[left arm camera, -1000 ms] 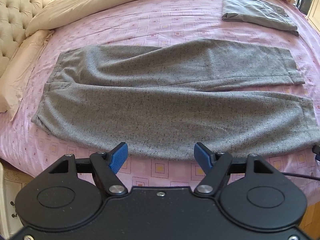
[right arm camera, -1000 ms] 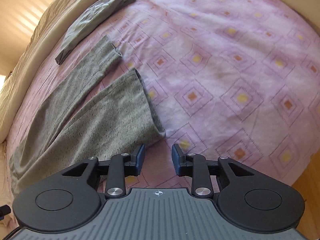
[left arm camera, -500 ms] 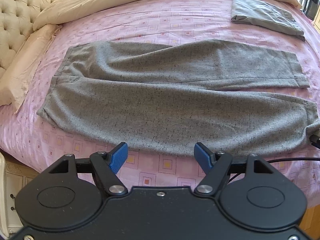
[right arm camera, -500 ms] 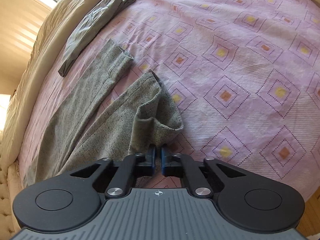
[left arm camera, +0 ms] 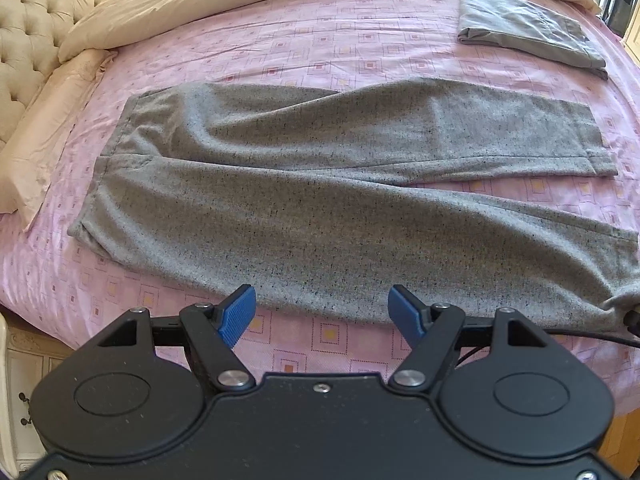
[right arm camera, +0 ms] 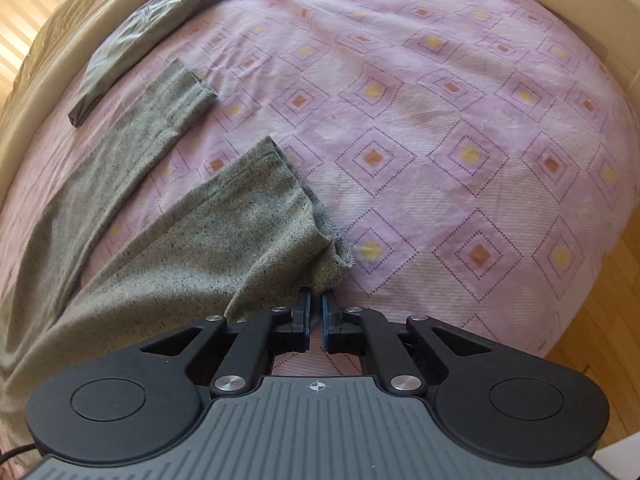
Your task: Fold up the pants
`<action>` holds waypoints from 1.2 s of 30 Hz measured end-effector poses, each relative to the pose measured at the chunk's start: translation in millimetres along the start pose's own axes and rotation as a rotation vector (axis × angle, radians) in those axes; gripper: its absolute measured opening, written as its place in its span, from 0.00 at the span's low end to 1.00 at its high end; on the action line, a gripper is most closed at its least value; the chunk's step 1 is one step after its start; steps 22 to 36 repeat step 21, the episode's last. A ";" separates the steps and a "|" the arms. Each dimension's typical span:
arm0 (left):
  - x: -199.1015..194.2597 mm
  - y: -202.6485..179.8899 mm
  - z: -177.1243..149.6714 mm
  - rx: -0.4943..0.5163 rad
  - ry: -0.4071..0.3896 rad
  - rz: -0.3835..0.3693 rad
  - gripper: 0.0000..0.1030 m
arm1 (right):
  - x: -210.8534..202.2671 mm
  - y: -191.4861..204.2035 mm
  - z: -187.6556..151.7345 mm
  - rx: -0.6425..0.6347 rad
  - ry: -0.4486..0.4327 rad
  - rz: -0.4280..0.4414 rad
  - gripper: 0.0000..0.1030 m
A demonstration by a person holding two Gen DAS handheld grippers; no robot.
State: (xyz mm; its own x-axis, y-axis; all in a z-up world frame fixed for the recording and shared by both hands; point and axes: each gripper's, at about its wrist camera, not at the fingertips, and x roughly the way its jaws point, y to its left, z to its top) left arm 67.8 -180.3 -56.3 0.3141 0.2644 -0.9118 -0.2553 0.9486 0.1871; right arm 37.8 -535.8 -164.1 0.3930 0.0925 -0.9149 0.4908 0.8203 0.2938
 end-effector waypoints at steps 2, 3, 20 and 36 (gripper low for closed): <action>1.0 1.0 1.2 -0.002 0.003 0.002 0.73 | -6.6 -5.7 5.1 0.040 0.000 0.048 0.09; 1.7 1.5 1.6 -0.002 0.006 0.003 0.72 | -9.6 -6.4 7.2 0.044 -0.005 0.051 0.12; 1.2 -3.9 -0.5 0.024 0.012 0.009 0.72 | 32.1 20.7 75.1 -0.262 -0.033 0.072 0.18; 1.3 -3.0 -0.9 0.020 0.015 0.013 0.72 | 37.0 21.9 78.3 -0.273 -0.010 0.084 0.18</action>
